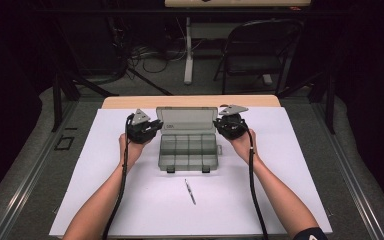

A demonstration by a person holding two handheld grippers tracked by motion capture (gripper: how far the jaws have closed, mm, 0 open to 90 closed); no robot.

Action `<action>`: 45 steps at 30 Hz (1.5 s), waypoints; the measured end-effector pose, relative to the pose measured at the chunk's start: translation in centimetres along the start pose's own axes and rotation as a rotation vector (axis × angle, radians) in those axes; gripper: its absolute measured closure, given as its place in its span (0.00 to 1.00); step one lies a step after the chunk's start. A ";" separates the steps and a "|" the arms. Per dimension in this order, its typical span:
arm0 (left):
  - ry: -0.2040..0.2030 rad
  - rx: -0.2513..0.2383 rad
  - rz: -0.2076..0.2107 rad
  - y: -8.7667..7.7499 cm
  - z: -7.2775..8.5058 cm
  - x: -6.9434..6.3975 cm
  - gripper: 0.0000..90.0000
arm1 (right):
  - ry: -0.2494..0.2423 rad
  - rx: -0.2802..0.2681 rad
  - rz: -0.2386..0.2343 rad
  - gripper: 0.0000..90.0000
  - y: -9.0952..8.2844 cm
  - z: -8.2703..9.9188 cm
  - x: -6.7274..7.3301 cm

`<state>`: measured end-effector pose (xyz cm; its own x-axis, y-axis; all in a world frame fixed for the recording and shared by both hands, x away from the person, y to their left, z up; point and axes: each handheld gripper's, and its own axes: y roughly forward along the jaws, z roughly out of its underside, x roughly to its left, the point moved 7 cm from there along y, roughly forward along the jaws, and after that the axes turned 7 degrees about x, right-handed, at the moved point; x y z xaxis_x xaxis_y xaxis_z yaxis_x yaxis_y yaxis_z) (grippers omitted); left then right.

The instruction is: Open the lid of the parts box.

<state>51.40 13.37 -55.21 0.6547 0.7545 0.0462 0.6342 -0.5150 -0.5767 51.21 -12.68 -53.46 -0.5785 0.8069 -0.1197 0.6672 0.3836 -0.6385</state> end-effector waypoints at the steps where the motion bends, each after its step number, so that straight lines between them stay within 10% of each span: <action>1: 0.000 0.004 0.000 0.0 0.0 0.0 0.87 | 0.005 0.007 0.000 0.90 0.2 0.1 0.0; 45: -0.028 0.129 -0.066 2.3 2.0 0.7 0.63 | 0.035 0.121 -0.008 0.77 2.4 2.0 -0.2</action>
<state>52.52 13.49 -58.15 0.6008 0.7967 0.0660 0.6161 -0.4089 -0.6732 52.00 -12.80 -56.54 -0.5652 0.8201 -0.0891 0.6003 0.3347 -0.7264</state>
